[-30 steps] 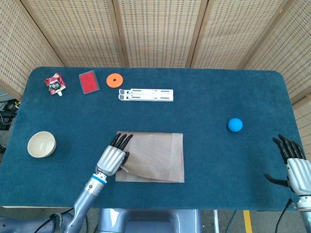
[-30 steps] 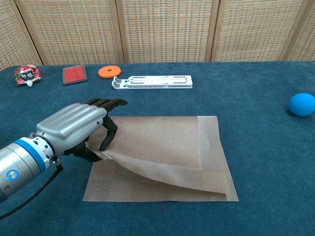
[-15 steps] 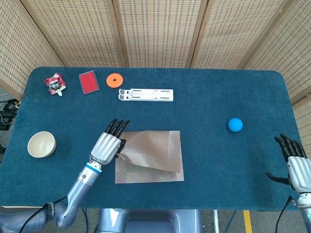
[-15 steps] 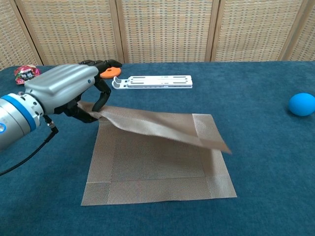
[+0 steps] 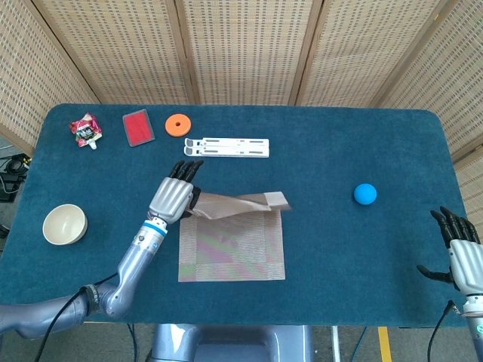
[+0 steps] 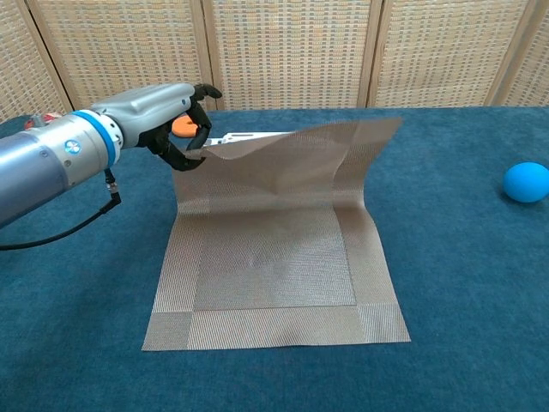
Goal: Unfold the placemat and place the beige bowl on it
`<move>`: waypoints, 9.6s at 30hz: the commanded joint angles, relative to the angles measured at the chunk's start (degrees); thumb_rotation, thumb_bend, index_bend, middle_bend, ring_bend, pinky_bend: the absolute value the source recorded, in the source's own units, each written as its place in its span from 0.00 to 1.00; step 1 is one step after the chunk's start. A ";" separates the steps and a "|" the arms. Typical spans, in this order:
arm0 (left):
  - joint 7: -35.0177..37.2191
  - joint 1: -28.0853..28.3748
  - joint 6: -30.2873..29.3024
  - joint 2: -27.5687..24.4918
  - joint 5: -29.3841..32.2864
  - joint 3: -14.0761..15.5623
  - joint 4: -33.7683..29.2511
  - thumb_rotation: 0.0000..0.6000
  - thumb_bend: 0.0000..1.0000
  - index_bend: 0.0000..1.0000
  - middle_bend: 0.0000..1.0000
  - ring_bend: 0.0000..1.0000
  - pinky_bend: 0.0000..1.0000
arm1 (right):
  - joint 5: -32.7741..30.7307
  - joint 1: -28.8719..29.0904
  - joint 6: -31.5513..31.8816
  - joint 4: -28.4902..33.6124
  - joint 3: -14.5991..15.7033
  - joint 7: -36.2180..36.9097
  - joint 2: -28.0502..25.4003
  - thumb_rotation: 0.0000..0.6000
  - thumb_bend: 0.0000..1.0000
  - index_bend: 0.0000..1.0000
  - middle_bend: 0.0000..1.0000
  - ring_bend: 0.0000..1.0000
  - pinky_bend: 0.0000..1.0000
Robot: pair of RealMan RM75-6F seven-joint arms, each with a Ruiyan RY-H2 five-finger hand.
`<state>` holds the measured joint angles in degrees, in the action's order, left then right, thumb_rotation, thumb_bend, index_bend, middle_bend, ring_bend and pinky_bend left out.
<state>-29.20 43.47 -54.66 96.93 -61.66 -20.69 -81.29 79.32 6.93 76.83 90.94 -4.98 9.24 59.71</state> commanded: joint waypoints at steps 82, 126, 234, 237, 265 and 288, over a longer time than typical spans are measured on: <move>17.91 -34.16 -35.04 -33.44 -22.81 22.55 -17.73 1.00 0.04 0.10 0.00 0.00 0.00 | 4.38 9.09 -10.52 1.76 1.09 -31.03 39.57 1.00 0.09 0.06 0.00 0.00 0.00; 19.70 -35.41 -31.15 -31.58 -22.98 19.43 -15.93 1.00 0.05 0.12 0.00 0.00 0.00 | 7.94 14.90 -3.59 -21.75 0.28 -16.18 52.72 1.00 0.38 0.15 0.00 0.00 0.00; 6.88 -3.95 4.31 -7.41 -11.55 6.52 3.22 1.00 0.30 0.38 0.00 0.00 0.00 | 1.09 4.91 1.44 -13.79 -3.21 2.13 13.46 1.00 0.44 0.12 0.00 0.00 0.00; 5.55 -1.33 6.33 -3.91 -10.13 6.54 7.65 1.00 0.30 0.40 0.00 0.00 0.00 | 0.81 4.97 1.36 -14.30 -3.57 3.10 13.40 1.00 0.45 0.12 0.00 0.00 0.00; 7.56 6.98 11.01 10.60 -7.77 9.18 26.39 1.00 0.37 0.46 0.00 0.00 0.00 | -1.52 5.21 -0.19 -15.32 -5.21 6.91 13.22 1.00 0.46 0.10 0.00 0.00 0.00; 10.23 1.43 1.28 2.79 -12.61 13.36 14.48 1.00 0.52 0.60 0.00 0.00 0.00 | -0.81 4.92 0.64 -14.43 -5.20 7.43 12.71 1.00 0.46 0.10 0.00 0.00 0.00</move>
<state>-18.57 46.89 -51.24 102.90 -72.87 -9.06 -62.33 78.49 11.87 77.44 76.48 -10.19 16.70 72.43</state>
